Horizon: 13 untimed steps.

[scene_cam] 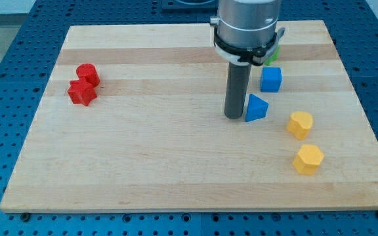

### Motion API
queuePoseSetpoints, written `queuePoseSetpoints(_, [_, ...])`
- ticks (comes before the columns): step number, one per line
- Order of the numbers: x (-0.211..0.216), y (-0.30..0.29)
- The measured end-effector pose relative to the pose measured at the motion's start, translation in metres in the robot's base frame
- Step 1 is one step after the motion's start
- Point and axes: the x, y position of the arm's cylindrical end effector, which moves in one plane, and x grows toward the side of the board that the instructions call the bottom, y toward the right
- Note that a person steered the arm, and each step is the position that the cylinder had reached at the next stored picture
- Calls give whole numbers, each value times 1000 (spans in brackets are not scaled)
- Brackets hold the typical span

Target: Move the yellow hexagon to the bottom of the red star

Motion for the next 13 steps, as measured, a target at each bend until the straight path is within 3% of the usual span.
queuePoseSetpoints(3, [-1,67])
queuePoseSetpoints(4, [-12,37])
queuePoseSetpoints(5, [6,8])
queuePoseSetpoints(7, [7,-6])
queuePoseSetpoints(8, [53,-14])
queuePoseSetpoints(9, [68,-16])
queuePoseSetpoints(10, [85,8])
queuePoseSetpoints(11, [130,17])
queuePoseSetpoints(12, [158,64])
queuePoseSetpoints(13, [158,84])
